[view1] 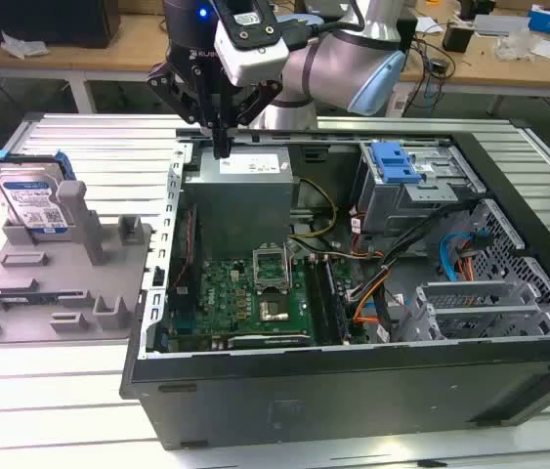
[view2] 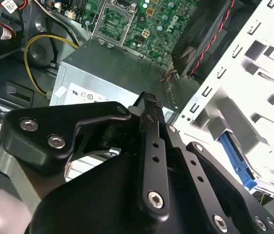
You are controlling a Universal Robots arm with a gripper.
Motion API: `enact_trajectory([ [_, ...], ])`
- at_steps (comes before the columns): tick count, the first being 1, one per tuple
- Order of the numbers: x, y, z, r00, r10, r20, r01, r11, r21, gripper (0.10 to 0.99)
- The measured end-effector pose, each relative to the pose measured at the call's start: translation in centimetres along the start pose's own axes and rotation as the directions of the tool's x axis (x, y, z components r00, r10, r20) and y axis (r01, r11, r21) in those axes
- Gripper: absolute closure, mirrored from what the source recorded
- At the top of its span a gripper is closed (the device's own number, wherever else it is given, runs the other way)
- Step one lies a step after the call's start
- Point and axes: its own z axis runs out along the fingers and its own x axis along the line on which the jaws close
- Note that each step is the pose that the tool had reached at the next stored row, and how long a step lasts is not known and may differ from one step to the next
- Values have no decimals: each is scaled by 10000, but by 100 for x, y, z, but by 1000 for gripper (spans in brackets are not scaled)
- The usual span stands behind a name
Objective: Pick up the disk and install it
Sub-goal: 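Reach for the disk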
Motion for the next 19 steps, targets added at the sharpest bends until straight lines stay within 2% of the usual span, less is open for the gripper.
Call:
enact_trajectory([
  [10, 15, 0, 2, 10000, 2, -4, -2, 10000, 1, 980],
  [11, 155, 28, 3, 10000, -2, -4, 2, 10000, 0, 980],
  [15, 377, 75, 2, 10000, 1, -5, -1, 10000, 1, 980],
  [16, 409, 82, 2, 10000, 0, -5, 0, 10000, 1, 980],
  [19, 592, 136, 4, 10000, 1, -5, -1, 10000, 1, 980],
])
